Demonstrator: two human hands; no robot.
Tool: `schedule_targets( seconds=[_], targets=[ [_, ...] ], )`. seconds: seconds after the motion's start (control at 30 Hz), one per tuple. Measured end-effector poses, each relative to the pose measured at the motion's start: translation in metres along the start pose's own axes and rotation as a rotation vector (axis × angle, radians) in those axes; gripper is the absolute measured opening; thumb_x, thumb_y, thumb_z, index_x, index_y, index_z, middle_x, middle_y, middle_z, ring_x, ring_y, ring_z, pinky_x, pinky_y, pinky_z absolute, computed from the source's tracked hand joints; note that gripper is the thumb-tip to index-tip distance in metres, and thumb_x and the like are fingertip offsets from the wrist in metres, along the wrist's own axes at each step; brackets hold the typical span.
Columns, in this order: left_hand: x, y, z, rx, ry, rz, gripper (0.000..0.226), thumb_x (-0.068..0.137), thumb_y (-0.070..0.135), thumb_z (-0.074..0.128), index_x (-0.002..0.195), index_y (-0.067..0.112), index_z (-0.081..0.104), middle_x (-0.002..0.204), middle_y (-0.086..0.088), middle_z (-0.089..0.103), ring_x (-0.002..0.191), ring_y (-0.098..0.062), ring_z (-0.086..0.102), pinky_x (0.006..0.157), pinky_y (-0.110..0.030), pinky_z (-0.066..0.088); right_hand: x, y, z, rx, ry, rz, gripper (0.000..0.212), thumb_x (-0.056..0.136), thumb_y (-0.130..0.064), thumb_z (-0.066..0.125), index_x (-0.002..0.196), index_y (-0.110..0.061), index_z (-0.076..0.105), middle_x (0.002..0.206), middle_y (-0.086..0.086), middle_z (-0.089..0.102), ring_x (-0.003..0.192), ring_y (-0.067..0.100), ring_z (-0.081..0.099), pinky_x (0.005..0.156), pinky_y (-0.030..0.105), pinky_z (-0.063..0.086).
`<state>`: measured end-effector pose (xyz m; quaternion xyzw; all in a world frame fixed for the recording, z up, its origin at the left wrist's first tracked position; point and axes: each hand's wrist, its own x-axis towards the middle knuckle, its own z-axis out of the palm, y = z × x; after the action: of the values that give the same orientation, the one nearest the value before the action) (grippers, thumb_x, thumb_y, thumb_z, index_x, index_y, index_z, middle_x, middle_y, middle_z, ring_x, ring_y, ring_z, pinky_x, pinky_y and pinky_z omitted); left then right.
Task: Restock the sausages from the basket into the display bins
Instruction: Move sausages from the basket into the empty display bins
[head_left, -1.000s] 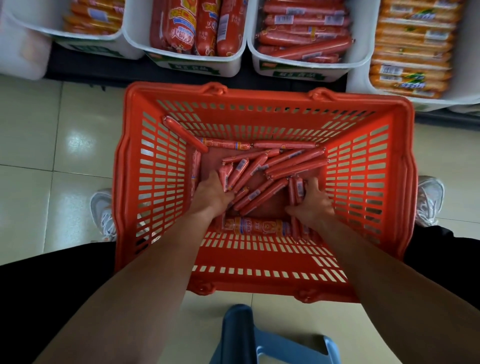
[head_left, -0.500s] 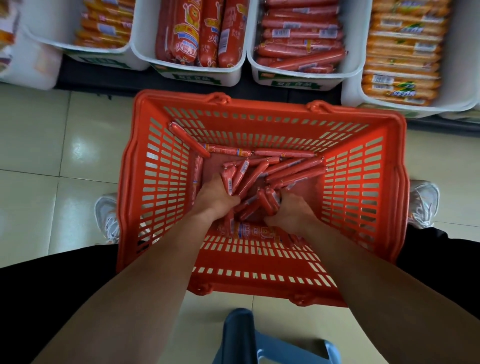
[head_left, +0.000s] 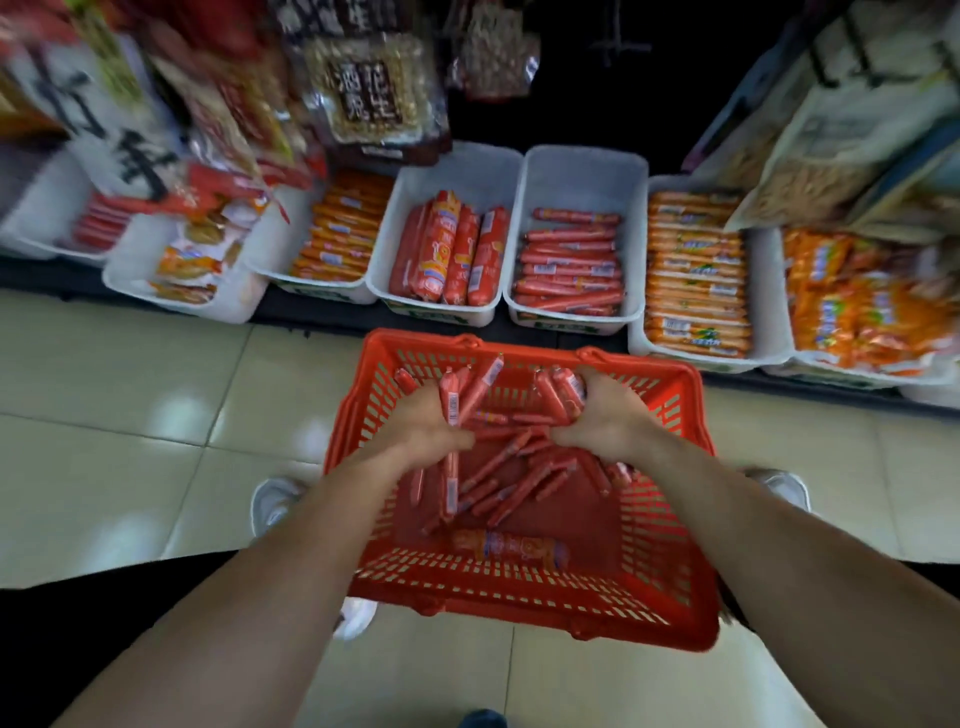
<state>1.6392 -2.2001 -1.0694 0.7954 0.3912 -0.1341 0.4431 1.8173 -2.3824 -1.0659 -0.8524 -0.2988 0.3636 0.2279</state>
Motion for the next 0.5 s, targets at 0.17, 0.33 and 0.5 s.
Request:
schedule_targets(
  seconds=[0.17, 0.33, 0.5],
  targets=[
    [-0.011, 0.033, -0.046, 0.010, 0.132, 0.067, 0.079, 0.053, 0.036, 0.080, 0.128, 0.029, 0.056, 0.105, 0.008, 0.069, 0.098, -0.013, 0.066, 0.090, -0.032, 0.052, 0.009, -0.030, -0.059, -0.077, 0.135, -0.062, 0.081, 0.061, -0.042, 0.087, 0.130, -0.019, 0.052, 0.105, -0.001, 0.067, 0.095, 0.022, 0.065, 0.079, 0.028, 0.048],
    [0.002, 0.050, -0.067, 0.006, 0.209, 0.080, 0.054, 0.058, 0.035, 0.078, 0.109, 0.027, 0.063, 0.093, 0.007, 0.070, 0.091, -0.016, 0.067, 0.076, -0.031, 0.050, 0.050, -0.056, -0.099, -0.047, 0.243, -0.110, 0.073, 0.063, -0.036, 0.089, 0.126, -0.021, 0.055, 0.102, -0.005, 0.066, 0.094, 0.019, 0.064, 0.082, 0.027, 0.047],
    [0.036, 0.053, -0.071, -0.108, 0.255, 0.117, 0.056, 0.072, 0.026, 0.082, 0.121, 0.027, 0.055, 0.098, 0.009, 0.068, 0.087, -0.006, 0.063, 0.070, -0.020, 0.043, 0.109, -0.074, -0.111, -0.125, 0.296, -0.158, 0.068, 0.070, -0.033, 0.087, 0.125, -0.023, 0.049, 0.098, -0.004, 0.063, 0.095, 0.022, 0.064, 0.082, 0.032, 0.051]
  ],
)
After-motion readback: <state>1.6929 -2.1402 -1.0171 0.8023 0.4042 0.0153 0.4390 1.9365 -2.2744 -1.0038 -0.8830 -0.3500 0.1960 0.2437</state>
